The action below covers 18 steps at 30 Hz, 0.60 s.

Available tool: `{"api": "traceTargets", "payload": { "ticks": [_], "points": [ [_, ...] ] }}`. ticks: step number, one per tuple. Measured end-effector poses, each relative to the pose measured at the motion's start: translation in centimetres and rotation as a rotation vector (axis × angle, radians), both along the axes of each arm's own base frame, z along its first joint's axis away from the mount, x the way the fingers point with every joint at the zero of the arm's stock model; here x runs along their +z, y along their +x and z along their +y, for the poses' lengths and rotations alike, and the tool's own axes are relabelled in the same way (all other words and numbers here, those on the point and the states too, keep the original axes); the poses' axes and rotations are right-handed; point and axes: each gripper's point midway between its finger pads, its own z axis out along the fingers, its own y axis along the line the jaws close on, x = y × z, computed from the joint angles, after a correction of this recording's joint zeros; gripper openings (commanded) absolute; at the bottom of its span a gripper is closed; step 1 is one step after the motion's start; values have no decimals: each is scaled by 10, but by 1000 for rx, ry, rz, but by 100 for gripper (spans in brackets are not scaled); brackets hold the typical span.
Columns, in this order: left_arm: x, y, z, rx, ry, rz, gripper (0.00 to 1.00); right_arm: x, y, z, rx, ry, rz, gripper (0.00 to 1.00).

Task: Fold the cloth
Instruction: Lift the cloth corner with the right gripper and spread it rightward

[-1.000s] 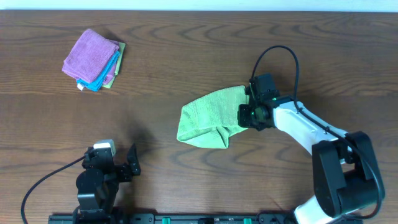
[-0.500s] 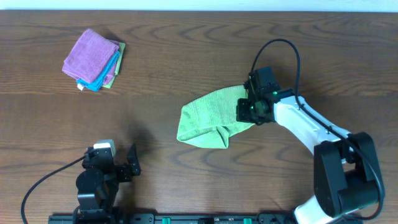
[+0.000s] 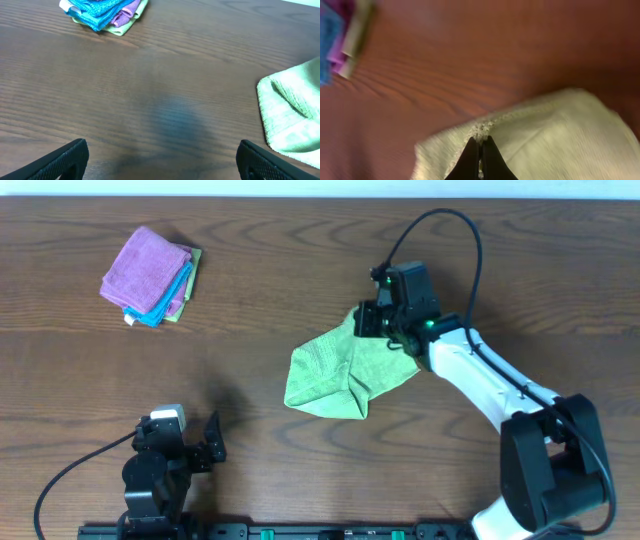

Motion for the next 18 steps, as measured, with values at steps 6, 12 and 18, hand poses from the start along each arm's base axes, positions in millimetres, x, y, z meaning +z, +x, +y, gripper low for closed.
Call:
{"api": "traceTargets", "payload": {
  "ticks": [6, 12, 18],
  "points": [
    [0, 0, 0, 0, 0, 1, 95, 31, 26, 13, -34, 61, -154, 2],
    [0, 0, 0, 0, 0, 0, 95, 43, 49, -12, -202, 7, -242, 99],
    [0, 0, 0, 0, 0, 0, 95, 40, 61, -47, -366, -44, -246, 99]
  ]
}}
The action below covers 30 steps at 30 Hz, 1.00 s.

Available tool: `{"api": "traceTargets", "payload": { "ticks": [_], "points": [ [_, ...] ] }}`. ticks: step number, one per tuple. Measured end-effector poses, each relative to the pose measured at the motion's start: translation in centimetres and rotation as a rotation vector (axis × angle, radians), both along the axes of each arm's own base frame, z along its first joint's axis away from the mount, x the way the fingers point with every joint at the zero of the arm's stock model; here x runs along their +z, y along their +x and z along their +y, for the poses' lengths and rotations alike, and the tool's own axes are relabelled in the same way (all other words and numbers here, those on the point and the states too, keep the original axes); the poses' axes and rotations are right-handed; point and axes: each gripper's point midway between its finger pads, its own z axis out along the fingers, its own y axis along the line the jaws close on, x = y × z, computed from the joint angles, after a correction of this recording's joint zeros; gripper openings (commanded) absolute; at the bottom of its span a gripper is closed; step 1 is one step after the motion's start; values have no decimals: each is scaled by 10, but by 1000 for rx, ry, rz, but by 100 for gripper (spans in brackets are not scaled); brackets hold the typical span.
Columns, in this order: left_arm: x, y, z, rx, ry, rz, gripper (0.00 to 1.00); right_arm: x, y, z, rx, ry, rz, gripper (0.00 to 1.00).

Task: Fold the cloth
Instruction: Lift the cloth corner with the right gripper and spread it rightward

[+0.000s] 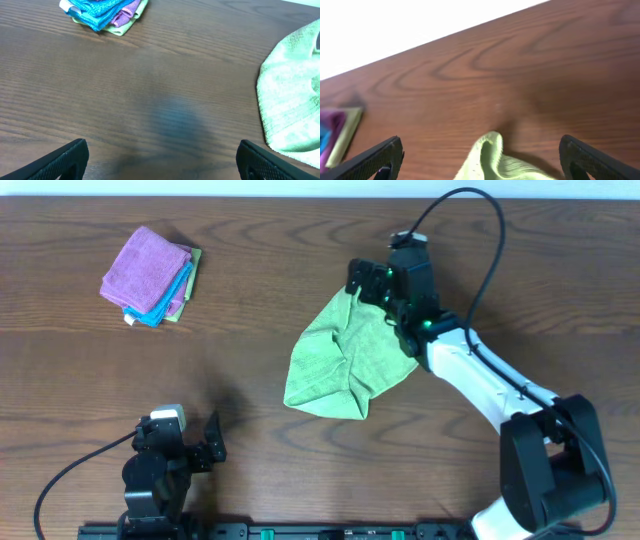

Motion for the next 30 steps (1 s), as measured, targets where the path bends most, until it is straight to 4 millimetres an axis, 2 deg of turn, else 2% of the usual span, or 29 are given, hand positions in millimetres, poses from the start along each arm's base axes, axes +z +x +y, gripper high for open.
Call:
{"api": "traceTargets", "payload": {
  "ticks": [3, 4, 6, 7, 8, 12, 15, 19, 23, 30],
  "points": [
    [0, 0, 0, 0, 0, 0, 95, -14, -6, -13, -20, -9, 72, 99],
    [0, 0, 0, 0, 0, 0, 95, -21, -10, -16, -20, -12, 107, 93],
    [0, 0, 0, 0, 0, 0, 95, -37, -25, -20, 3, -32, 199, 35],
    [0, 0, 0, 0, 0, -1, 95, -45, -33, -20, 19, -41, 243, 14],
    [0, 0, 0, 0, 0, 0, 95, -52, -41, -21, 37, -53, 290, 1],
    [0, 0, 0, 0, 0, 0, 95, -75, -73, -25, 91, -103, 435, 1],
    [0, 0, 0, 0, 0, 0, 95, -80, -81, -27, 109, -138, 469, 1],
    [0, 0, 0, 0, 0, 0, 95, -82, -81, -32, 100, -188, 456, 2],
    [0, 0, 0, 0, 0, 0, 95, -83, -69, -31, 94, -194, 410, 2],
    [0, 0, 0, 0, 0, 0, 95, -109, -45, -13, 128, -159, 356, 2]
  ]
}}
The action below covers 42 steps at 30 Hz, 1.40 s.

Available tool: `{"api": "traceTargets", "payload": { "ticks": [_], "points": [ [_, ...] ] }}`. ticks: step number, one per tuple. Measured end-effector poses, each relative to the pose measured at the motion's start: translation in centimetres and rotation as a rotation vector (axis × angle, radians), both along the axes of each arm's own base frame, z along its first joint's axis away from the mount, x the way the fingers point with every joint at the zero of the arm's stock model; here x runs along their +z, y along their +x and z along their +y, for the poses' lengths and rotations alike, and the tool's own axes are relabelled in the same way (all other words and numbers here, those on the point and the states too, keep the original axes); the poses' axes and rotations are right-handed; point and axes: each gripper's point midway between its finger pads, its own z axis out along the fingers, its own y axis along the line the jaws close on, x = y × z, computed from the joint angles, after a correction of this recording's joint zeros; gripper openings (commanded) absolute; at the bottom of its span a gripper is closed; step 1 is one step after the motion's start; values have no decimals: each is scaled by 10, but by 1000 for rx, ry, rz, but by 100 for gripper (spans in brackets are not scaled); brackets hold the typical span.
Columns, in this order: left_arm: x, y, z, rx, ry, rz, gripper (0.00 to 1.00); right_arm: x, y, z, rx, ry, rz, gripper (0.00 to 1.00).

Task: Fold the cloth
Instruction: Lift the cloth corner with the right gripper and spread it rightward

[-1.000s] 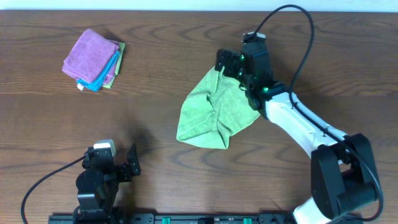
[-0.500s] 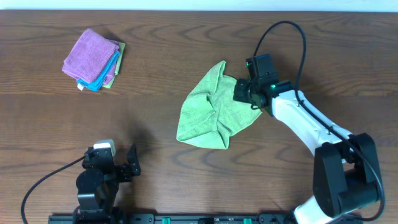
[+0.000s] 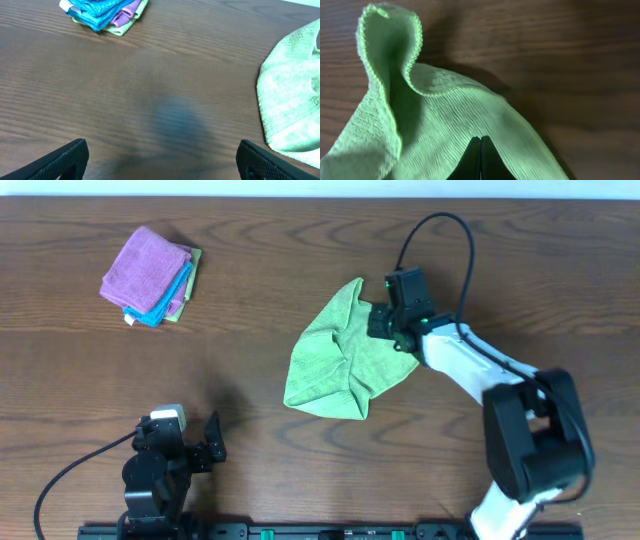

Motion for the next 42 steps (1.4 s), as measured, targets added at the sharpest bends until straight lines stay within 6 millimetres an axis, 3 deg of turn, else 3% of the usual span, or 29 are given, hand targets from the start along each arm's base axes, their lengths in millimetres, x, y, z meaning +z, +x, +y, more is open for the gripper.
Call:
{"api": "traceTargets", "payload": {
  "ticks": [7, 15, 19, 28, 35, 36, 39, 42],
  "points": [
    [0, 0, 0, 0, 0, 0, 96, -23, 12, 11, 17, 19, -25, 2],
    [0, 0, 0, 0, 0, 0, 95, -35, 10, 0, -31, -33, 8, 2],
    [0, 0, 0, 0, 0, 0, 95, -36, 5, -25, -155, -104, 52, 2],
    [0, 0, 0, 0, 0, 0, 95, -38, -29, -129, -594, -203, 215, 2],
    [0, 0, 0, 0, 0, 0, 96, -36, -29, -138, -646, -183, 216, 2],
    [0, 0, 0, 0, 0, 0, 95, -35, -31, -138, -638, -184, 223, 4],
    [0, 0, 0, 0, 0, 0, 95, -31, -44, -135, -608, -182, 271, 39],
    [0, 0, 0, 0, 0, 0, 95, -11, -65, -134, -579, -190, 322, 75]
  ]
}}
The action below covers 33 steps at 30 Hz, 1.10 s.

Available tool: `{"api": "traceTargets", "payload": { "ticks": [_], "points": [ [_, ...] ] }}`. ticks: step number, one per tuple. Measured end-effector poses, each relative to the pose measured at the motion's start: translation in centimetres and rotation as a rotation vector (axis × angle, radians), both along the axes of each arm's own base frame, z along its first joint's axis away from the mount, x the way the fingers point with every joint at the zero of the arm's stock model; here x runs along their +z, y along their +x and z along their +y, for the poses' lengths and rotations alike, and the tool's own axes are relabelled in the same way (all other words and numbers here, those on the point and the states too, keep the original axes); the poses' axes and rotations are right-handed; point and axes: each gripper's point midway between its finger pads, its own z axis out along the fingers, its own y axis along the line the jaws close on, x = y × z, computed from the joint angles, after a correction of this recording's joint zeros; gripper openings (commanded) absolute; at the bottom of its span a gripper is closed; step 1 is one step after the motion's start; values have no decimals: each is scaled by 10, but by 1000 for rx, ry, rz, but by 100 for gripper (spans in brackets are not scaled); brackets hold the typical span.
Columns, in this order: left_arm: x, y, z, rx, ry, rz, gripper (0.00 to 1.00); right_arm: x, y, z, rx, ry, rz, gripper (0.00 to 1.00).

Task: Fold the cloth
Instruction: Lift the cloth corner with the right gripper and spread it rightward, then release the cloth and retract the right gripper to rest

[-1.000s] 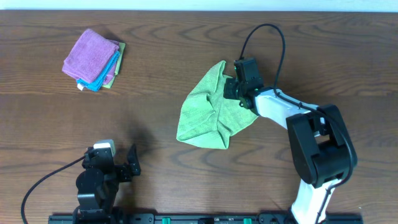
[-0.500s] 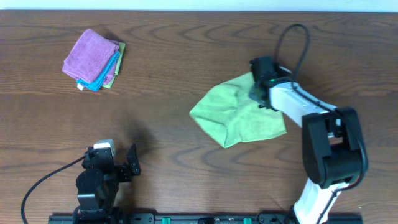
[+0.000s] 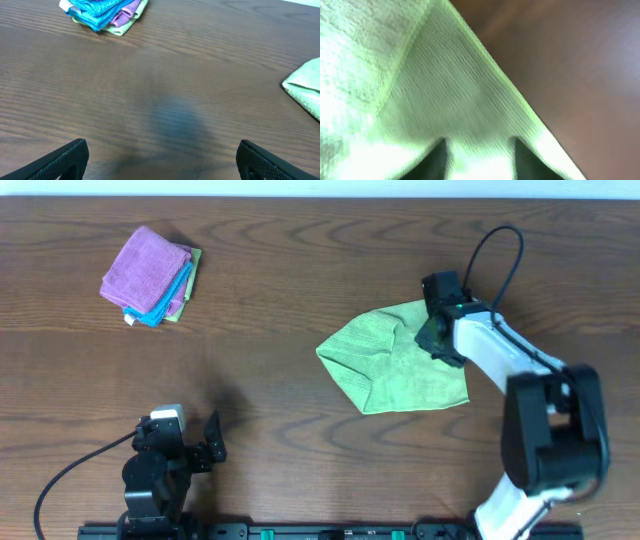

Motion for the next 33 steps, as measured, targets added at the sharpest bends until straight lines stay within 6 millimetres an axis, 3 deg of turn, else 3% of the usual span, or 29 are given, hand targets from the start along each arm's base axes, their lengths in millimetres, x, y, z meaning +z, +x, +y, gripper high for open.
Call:
{"api": "traceTargets", "payload": {
  "ticks": [2, 3, 4, 5, 8, 9, 10, 14, 16, 21, 24, 27, 29, 33],
  "points": [
    [0, 0, 0, 0, 0, 0, 95, 27, -7, 1, 1, 14, -23, 99],
    [0, 0, 0, 0, 0, 0, 95, 40, -10, 1, 6, 19, -37, 99],
    [0, 0, 0, 0, 0, 0, 95, 68, -13, 1, 16, 31, -77, 98],
    [0, 0, 0, 0, 0, 0, 95, 87, -16, 1, 20, 40, -108, 92],
    [0, 0, 0, 0, 0, 0, 95, 138, -30, 7, 47, 94, -197, 21],
    [0, 0, 0, 0, 0, 0, 95, 153, -36, 10, 56, 118, -229, 8],
    [0, 0, 0, 0, 0, 0, 95, 165, -43, 14, 70, 143, -252, 1],
    [0, 0, 0, 0, 0, 0, 95, 203, -84, 35, 171, 236, -308, 1],
    [0, 0, 0, 0, 0, 0, 96, 215, -116, 45, 237, 270, -299, 2],
    [0, 0, 0, 0, 0, 0, 95, 229, -190, 53, 365, 315, -267, 8],
    [0, 0, -6, -5, -68, 3, 95, 232, -230, 47, 415, 329, -255, 15],
    [3, -3, -27, -33, -277, 26, 95, 232, -252, 40, 424, 336, -253, 36],
    [9, -9, -53, -88, -508, 75, 95, 232, -261, 37, 429, 341, -261, 51],
    [18, -17, -75, -126, -735, 141, 95, 232, -274, 36, 438, 369, -265, 59]
  ]
}}
